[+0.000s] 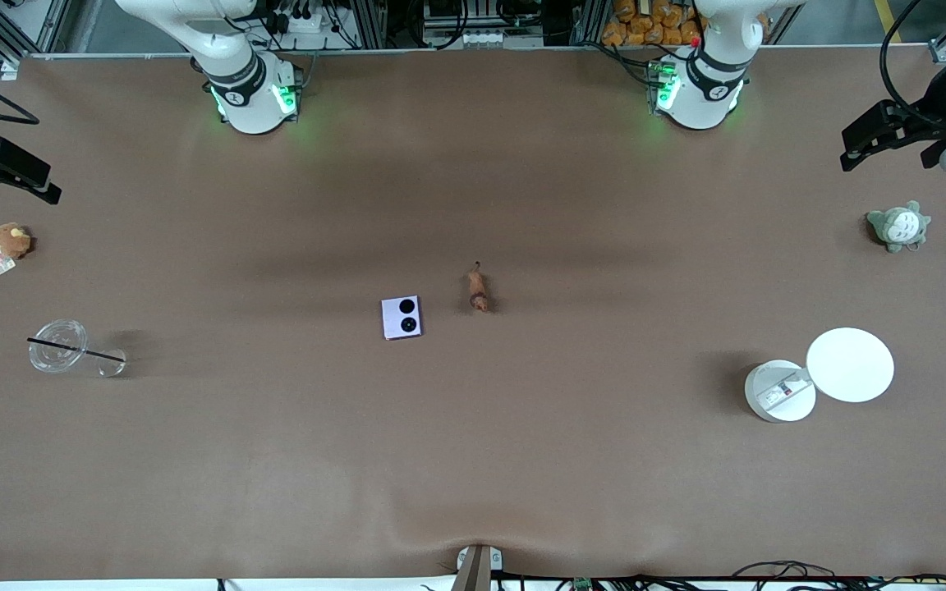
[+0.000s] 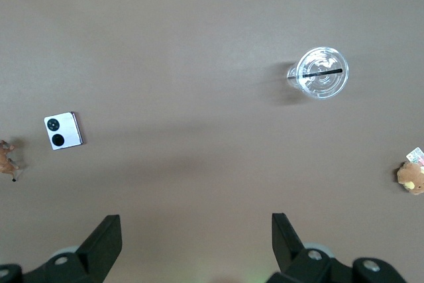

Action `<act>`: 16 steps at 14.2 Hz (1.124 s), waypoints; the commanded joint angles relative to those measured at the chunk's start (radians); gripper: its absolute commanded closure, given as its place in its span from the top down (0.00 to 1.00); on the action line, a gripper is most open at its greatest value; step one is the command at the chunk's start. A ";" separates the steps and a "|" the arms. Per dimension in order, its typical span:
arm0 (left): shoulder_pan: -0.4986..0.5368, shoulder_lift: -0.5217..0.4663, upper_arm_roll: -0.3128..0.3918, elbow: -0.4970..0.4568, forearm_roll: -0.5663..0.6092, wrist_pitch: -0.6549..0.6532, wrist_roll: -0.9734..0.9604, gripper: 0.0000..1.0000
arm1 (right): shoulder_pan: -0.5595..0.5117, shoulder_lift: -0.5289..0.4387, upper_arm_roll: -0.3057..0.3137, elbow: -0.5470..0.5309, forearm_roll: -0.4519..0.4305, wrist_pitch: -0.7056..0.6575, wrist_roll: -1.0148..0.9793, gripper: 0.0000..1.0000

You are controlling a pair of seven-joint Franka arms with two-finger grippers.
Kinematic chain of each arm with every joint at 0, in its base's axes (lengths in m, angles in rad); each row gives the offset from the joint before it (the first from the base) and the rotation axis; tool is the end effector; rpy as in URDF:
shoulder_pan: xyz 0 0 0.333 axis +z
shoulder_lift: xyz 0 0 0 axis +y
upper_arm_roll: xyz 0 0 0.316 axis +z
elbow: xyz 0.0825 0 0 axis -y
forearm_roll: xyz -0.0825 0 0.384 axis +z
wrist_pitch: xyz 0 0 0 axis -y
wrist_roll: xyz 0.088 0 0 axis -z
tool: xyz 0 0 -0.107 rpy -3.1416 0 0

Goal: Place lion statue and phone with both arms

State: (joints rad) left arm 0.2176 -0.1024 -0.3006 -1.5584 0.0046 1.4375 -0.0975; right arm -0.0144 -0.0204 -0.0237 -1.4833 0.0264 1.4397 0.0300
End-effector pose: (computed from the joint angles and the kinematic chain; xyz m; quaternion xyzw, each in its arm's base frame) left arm 0.5069 -0.0511 0.6707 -0.9997 -0.0084 0.0099 0.0184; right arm 0.5341 -0.0174 0.6650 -0.9993 0.0325 0.0115 0.0134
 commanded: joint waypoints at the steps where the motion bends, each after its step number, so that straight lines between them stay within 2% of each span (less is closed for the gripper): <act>1: 0.011 0.007 0.000 0.021 0.006 -0.016 0.002 1.00 | -0.019 0.005 0.013 0.012 0.014 -0.008 0.011 1.00; 4: 0.008 0.009 0.000 0.024 0.008 -0.016 0.002 1.00 | -0.019 0.005 0.013 0.012 0.014 -0.010 0.011 1.00; 8: -0.009 0.084 -0.011 0.061 0.002 -0.019 0.004 1.00 | -0.021 0.005 0.013 0.012 0.014 -0.021 0.011 1.00; 10: -0.033 0.122 -0.043 0.063 0.000 -0.014 -0.008 1.00 | -0.019 0.005 0.013 0.012 0.017 -0.021 0.011 1.00; 13: -0.095 0.239 -0.097 0.083 0.003 0.024 -0.114 1.00 | -0.018 0.005 0.013 0.012 0.017 -0.021 0.010 1.00; 16: -0.214 0.335 -0.103 0.089 0.003 0.122 -0.345 1.00 | -0.018 0.005 0.013 0.012 0.018 -0.019 0.011 1.00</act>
State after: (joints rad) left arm 0.0623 0.1616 -0.3981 -1.5193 0.0030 1.5312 -0.3195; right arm -0.0144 -0.0201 -0.0228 -1.4839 0.0283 1.4301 0.0300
